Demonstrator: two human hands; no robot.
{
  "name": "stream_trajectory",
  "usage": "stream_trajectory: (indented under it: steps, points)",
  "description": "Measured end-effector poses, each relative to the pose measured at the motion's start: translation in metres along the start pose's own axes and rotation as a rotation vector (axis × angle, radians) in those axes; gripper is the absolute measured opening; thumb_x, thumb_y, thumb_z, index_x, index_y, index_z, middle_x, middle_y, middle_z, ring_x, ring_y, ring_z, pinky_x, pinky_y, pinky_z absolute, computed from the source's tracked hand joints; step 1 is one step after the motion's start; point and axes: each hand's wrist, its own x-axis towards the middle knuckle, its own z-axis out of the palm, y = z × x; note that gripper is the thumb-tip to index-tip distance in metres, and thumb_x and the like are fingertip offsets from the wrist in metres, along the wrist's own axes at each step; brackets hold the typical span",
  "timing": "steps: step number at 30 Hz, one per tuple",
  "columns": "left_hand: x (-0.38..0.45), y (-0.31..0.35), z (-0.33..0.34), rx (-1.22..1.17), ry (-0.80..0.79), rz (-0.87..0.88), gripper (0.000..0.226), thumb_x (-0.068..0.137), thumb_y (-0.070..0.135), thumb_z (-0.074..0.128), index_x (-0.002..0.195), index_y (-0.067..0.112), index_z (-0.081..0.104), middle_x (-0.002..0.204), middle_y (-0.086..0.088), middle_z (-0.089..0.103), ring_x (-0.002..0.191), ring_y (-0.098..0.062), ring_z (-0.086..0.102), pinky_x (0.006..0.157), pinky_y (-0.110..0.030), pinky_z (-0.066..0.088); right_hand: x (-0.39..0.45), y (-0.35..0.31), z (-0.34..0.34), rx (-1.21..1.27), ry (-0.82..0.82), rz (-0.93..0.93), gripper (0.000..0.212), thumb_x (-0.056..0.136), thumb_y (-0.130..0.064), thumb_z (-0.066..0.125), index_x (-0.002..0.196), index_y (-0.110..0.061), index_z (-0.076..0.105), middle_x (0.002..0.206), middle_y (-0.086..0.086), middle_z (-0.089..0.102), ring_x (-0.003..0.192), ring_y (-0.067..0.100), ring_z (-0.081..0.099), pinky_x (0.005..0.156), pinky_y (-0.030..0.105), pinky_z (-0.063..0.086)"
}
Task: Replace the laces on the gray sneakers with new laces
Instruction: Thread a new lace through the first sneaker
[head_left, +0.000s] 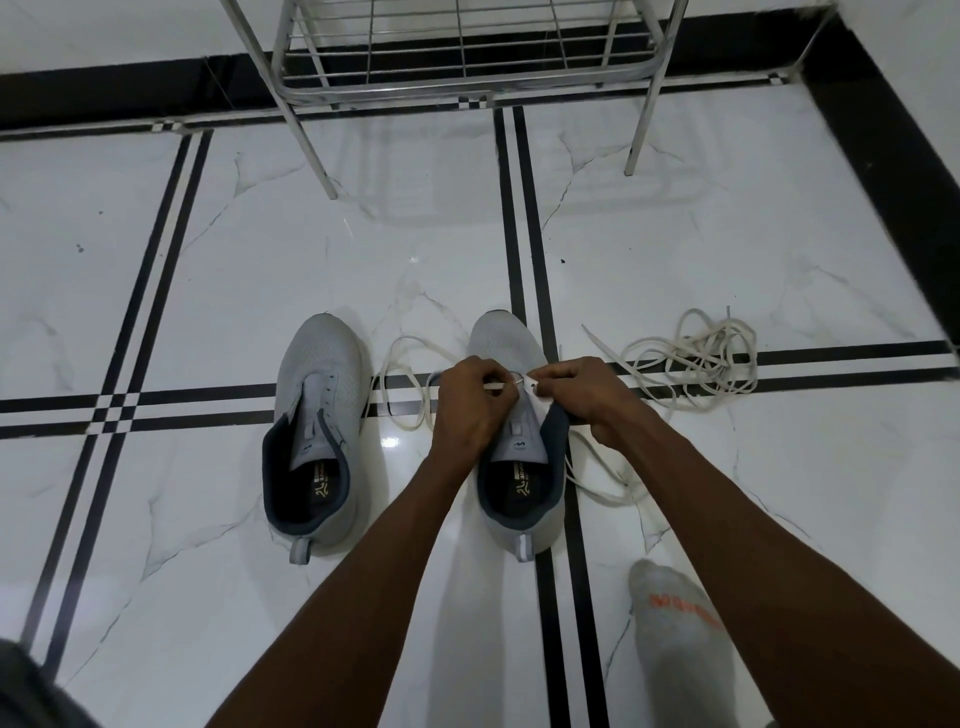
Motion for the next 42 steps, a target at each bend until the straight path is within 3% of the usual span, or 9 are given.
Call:
stream_trajectory:
  steps: [4, 8, 13, 18, 24, 31, 36, 39, 42]
  points:
    - [0.001, 0.003, 0.001, 0.023, -0.001, -0.006, 0.017, 0.090, 0.020, 0.073, 0.098, 0.006, 0.077, 0.098, -0.009, 0.075, 0.082, -0.011, 0.060, 0.071, -0.005, 0.037, 0.000, 0.001, 0.000, 0.013, -0.005, 0.003, 0.020, 0.090, -0.007, 0.067, 0.105, -0.016, 0.077, 0.072, -0.001, 0.065, 0.061, 0.012, 0.049, 0.054, 0.023, 0.041]
    - [0.001, 0.002, 0.003, 0.022, 0.018, 0.000, 0.015, 0.091, 0.020, 0.071, 0.097, 0.007, 0.076, 0.097, -0.008, 0.074, 0.083, -0.011, 0.059, 0.071, -0.001, 0.036, 0.002, 0.003, 0.001, 0.033, -0.014, -0.003, 0.020, 0.089, -0.009, 0.067, 0.105, -0.017, 0.078, 0.094, 0.007, 0.074, 0.077, 0.018, 0.059, 0.066, 0.029, 0.049]
    - [-0.001, -0.001, 0.009, -0.009, 0.054, -0.002, 0.016, 0.093, 0.021, 0.069, 0.098, 0.006, 0.074, 0.097, -0.009, 0.073, 0.085, -0.015, 0.062, 0.080, -0.025, 0.050, 0.003, 0.004, 0.001, 0.062, -0.021, -0.016, 0.020, 0.088, -0.009, 0.069, 0.103, -0.018, 0.078, 0.089, 0.006, 0.073, 0.077, 0.018, 0.058, 0.066, 0.029, 0.047]
    - [-0.001, -0.004, 0.011, -0.028, 0.053, 0.008, 0.013, 0.092, 0.021, 0.071, 0.093, 0.009, 0.074, 0.094, -0.006, 0.072, 0.086, -0.016, 0.062, 0.079, -0.029, 0.050, 0.005, 0.008, 0.004, 0.052, -0.011, -0.031, 0.018, 0.086, -0.010, 0.070, 0.101, -0.017, 0.079, 0.089, 0.006, 0.075, 0.075, 0.019, 0.060, 0.068, 0.032, 0.050]
    - [0.002, -0.008, 0.011, 0.052, 0.049, 0.070, 0.007, 0.090, 0.017, 0.071, 0.087, 0.017, 0.078, 0.092, -0.001, 0.073, 0.091, -0.018, 0.054, 0.077, -0.023, 0.031, 0.007, 0.003, -0.002, 0.244, -0.115, 0.050, 0.016, 0.096, -0.017, 0.066, 0.100, -0.003, 0.072, 0.079, 0.008, 0.068, 0.068, 0.015, 0.063, 0.057, 0.024, 0.056]
    - [0.005, -0.013, 0.010, 0.012, 0.073, 0.057, 0.008, 0.087, 0.017, 0.073, 0.084, 0.022, 0.078, 0.091, 0.004, 0.071, 0.093, -0.021, 0.054, 0.076, -0.015, 0.026, 0.017, 0.000, 0.005, 0.035, -0.008, -0.071, 0.010, 0.092, -0.015, 0.070, 0.083, -0.011, 0.069, 0.071, 0.009, 0.068, 0.060, 0.015, 0.062, 0.059, 0.029, 0.053]
    - [0.003, -0.014, 0.010, -0.016, 0.089, 0.052, 0.009, 0.086, 0.013, 0.072, 0.083, 0.021, 0.076, 0.090, 0.003, 0.070, 0.092, -0.023, 0.057, 0.080, -0.009, 0.028, 0.021, -0.008, 0.006, -0.117, -0.109, -0.059, 0.015, 0.100, -0.020, 0.058, 0.090, -0.011, 0.065, 0.076, 0.007, 0.061, 0.060, 0.014, 0.053, 0.048, 0.022, 0.044]
    - [0.002, -0.013, 0.011, -0.044, 0.098, 0.041, 0.010, 0.086, 0.012, 0.072, 0.083, 0.021, 0.074, 0.090, 0.002, 0.069, 0.092, -0.024, 0.057, 0.080, -0.014, 0.032, 0.023, -0.011, 0.004, -0.167, -0.173, -0.027, 0.019, 0.103, -0.021, 0.050, 0.088, -0.015, 0.062, 0.076, 0.008, 0.056, 0.063, 0.016, 0.048, 0.051, 0.025, 0.043]
    - [0.000, -0.009, 0.010, -0.091, 0.122, -0.029, 0.007, 0.085, 0.016, 0.075, 0.087, 0.019, 0.069, 0.089, 0.004, 0.066, 0.091, -0.019, 0.056, 0.080, -0.030, 0.043, 0.020, -0.013, 0.006, -0.202, -0.220, -0.043, 0.023, 0.099, -0.011, 0.042, 0.081, -0.010, 0.057, 0.069, 0.010, 0.045, 0.054, 0.016, 0.039, 0.050, 0.028, 0.037]
